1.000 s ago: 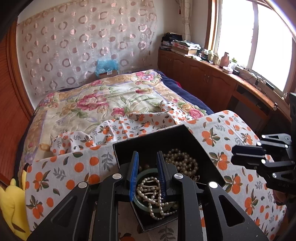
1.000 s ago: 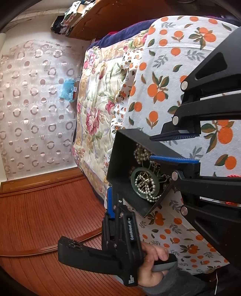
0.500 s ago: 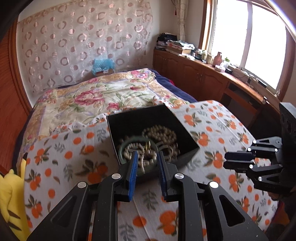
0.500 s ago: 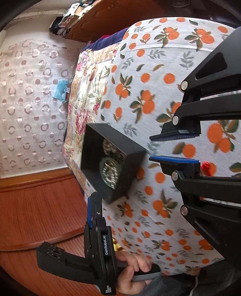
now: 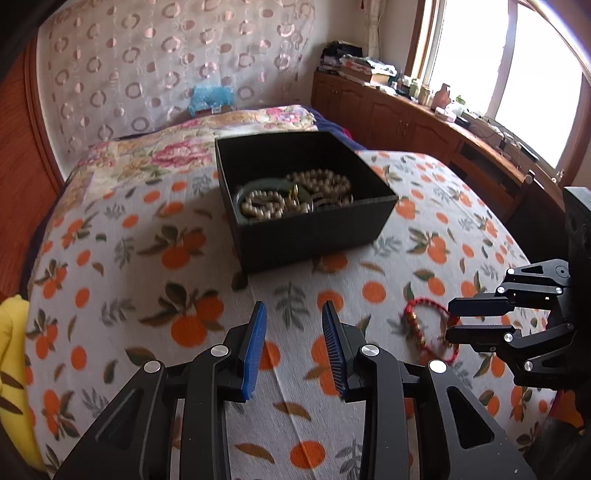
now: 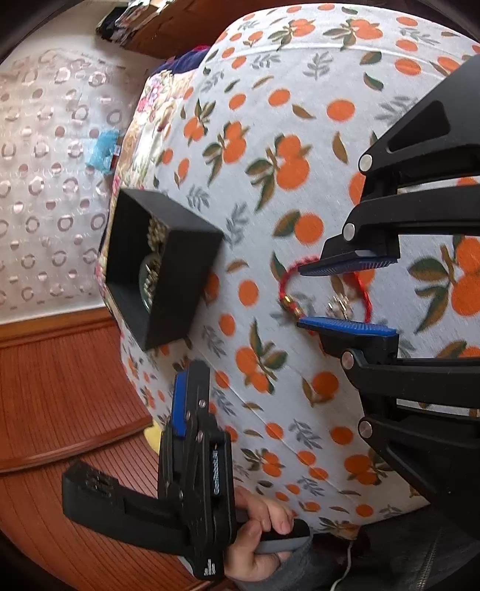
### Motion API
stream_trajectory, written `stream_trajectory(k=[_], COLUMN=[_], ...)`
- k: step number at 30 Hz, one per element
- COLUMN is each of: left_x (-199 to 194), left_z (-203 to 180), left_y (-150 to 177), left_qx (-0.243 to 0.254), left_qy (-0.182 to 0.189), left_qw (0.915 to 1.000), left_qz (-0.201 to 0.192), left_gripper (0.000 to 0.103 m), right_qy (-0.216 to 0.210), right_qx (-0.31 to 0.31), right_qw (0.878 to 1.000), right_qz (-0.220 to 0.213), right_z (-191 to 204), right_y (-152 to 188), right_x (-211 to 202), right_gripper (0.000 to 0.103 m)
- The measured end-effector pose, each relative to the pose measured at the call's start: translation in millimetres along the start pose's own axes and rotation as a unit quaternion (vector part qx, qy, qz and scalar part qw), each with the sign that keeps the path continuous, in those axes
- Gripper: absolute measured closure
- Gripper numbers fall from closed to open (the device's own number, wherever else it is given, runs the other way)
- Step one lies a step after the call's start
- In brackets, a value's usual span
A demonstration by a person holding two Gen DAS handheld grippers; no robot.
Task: Organize jewelry
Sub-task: 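Grasp the red string bracelet with the left tool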
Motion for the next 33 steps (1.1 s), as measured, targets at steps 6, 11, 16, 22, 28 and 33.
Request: stream_trajectory(k=[6,11,16,22,28,33], left_x=[2.5,4.4,8.3,13.0,18.3,23.2], left_z=[-12.4,-16.8,-24.5,-44.9,-68.9,-79.9], left_y=[5.1,6.4,5.6,-3.9,-10.8,-12.5], left_qx=[0.008,0.006,0.011,0.031,0.056,0.066], left_qy=[0.010,0.013,0.024,0.039,0.054,0.056], left_qw=[0.9999,0.9999,0.9996,0.9987,0.9969,0.9961], left_qz=[0.003,0.005,0.011,0.010,0.012,0.020], left_gripper=[0.074,0.074,0.073,0.073,0.073,0.073], right_qy=[0.022,0.026,0.020,0.028,0.051,0.064], right_qx=[-0.012,-0.021,-0.005,0.012,0.034,0.050], right_qw=[1.000,0.999,1.000,0.999,0.997,0.995], right_qz=[0.015,0.015,0.004,-0.023,-0.046,-0.053], right_z=[1.2,1.8,-4.7,-19.5,-42.3,-56.9], right_y=[6.8,10.5,8.4,1.6,-1.4,0.0], right_x=[7.2,8.3,1.9,-15.3,-29.9,-33.5], right_gripper=[0.078,0.078,0.092,0.092,0.092,0.092])
Point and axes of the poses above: each gripper's, at about its wrist camera, not at the fingertips, and x roughly the way its jaws point, z to its left, y to its underside, the point moved 3 cm from there along x, roughly the way its jaws point, and after that the axes turned 14 degrees about x, right-handed, at the moved point
